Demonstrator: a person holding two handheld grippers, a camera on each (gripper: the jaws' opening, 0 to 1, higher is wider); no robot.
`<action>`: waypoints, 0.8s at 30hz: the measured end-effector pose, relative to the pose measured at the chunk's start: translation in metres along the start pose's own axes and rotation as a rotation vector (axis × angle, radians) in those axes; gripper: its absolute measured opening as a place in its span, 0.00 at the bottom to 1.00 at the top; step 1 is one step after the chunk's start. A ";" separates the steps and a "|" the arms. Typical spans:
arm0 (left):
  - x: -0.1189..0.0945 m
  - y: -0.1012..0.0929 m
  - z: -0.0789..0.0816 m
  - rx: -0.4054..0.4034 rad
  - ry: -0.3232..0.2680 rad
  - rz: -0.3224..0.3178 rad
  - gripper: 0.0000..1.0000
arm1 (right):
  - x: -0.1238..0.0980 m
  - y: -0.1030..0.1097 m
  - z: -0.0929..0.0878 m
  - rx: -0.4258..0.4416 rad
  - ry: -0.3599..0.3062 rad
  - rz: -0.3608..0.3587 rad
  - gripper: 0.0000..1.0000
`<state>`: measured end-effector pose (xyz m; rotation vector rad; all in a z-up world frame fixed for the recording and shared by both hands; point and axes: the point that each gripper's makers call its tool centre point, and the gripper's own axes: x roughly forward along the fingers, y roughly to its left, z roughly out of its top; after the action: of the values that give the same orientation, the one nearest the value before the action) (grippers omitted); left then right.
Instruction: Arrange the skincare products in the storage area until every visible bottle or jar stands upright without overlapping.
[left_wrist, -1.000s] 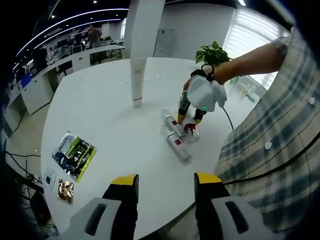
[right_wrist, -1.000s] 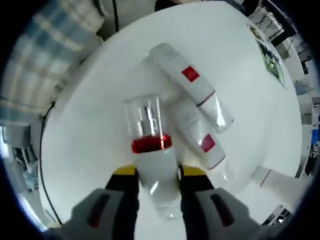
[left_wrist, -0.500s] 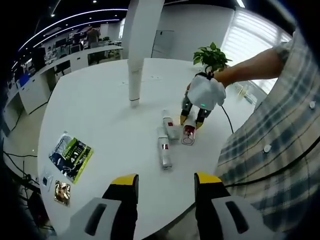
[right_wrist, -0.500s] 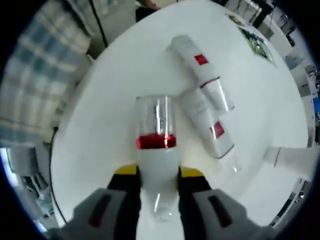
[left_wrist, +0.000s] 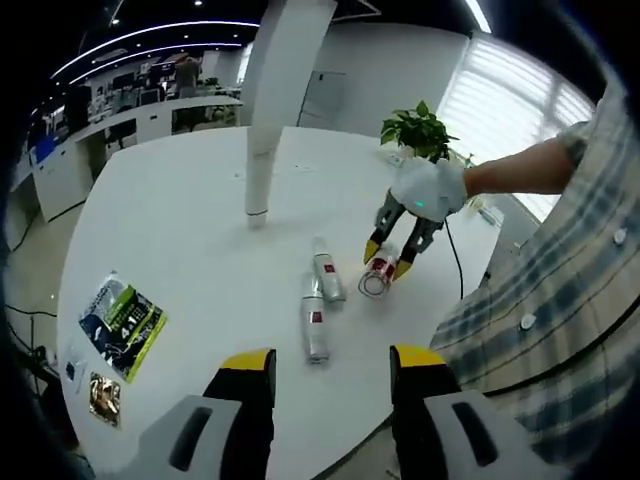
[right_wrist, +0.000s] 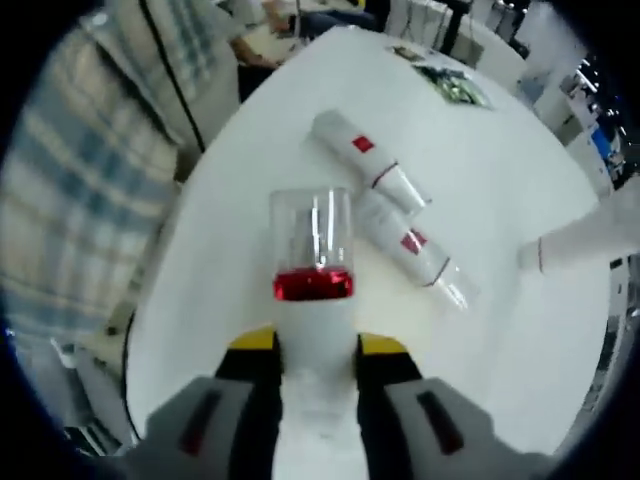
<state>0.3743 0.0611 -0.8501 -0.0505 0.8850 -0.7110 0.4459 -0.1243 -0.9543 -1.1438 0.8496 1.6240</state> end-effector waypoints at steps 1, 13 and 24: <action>0.001 -0.002 0.002 0.009 0.003 -0.007 0.47 | -0.002 0.000 0.002 0.026 -0.024 -0.010 0.25; 0.012 -0.015 0.021 0.040 -0.014 -0.064 0.47 | -0.037 -0.005 0.025 0.322 -0.301 -0.147 0.25; 0.025 -0.043 0.046 -0.014 -0.084 -0.180 0.47 | -0.076 -0.007 0.070 0.502 -0.633 -0.186 0.25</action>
<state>0.3942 0.0019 -0.8238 -0.1728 0.8113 -0.8642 0.4407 -0.0819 -0.8596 -0.3102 0.6475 1.3826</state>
